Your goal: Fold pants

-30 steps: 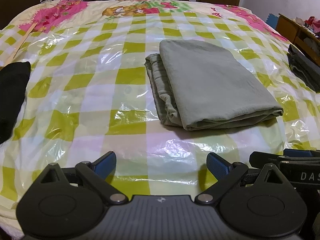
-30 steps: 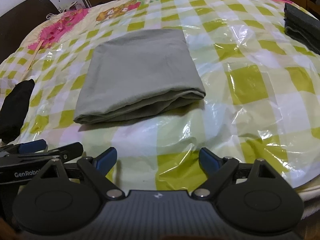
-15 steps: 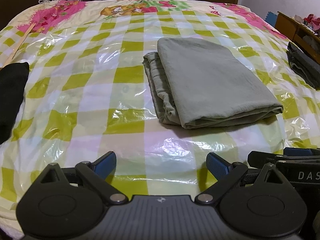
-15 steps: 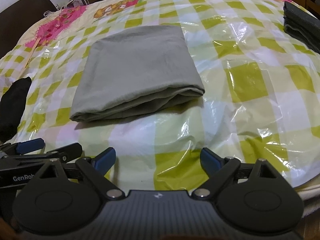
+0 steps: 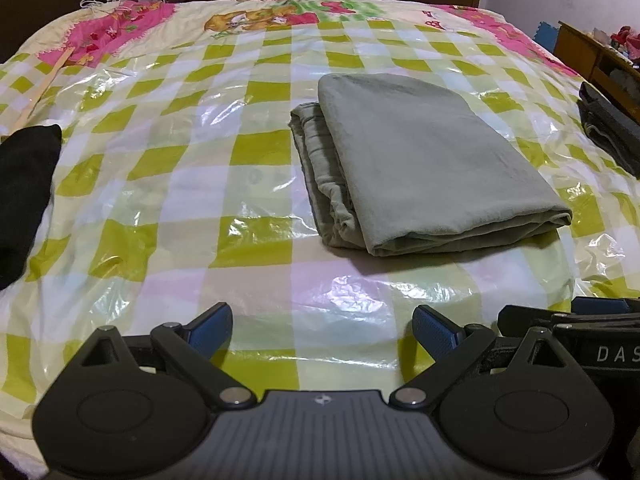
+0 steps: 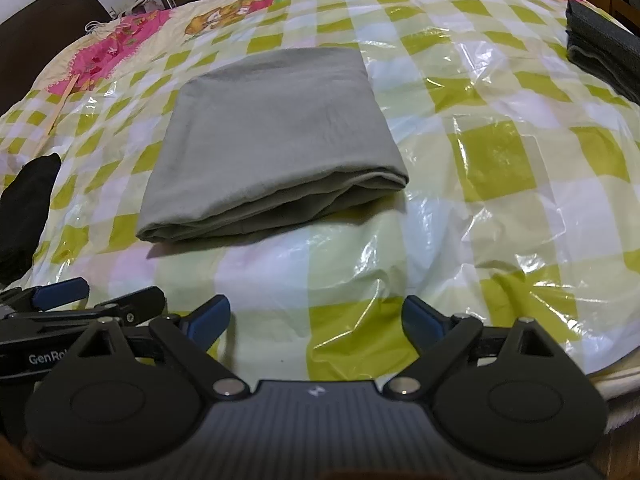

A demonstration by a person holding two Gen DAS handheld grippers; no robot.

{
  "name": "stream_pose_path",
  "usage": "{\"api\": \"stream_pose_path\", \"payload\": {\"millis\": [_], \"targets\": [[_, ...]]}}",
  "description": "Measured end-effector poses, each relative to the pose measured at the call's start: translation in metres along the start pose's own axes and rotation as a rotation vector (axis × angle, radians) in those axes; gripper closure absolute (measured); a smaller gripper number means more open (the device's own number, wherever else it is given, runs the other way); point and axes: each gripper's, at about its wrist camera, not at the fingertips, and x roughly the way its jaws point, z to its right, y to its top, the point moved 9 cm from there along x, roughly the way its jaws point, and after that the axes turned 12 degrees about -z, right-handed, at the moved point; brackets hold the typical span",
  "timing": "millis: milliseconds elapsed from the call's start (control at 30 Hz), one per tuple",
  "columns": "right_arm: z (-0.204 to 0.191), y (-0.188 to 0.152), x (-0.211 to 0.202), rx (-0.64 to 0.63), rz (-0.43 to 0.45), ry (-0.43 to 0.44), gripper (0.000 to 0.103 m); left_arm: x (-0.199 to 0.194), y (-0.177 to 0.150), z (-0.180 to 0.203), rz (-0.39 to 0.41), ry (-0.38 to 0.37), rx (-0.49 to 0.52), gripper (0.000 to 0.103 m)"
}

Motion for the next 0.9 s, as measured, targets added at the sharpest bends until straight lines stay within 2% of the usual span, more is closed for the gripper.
{"api": "stream_pose_path", "payload": {"millis": [900], "targets": [[-0.002, -0.002, 0.002, -0.004, -0.005, 0.0, 0.008, 0.0016, -0.0005, -0.0004, -0.022, 0.019, 0.001, 0.0]]}}
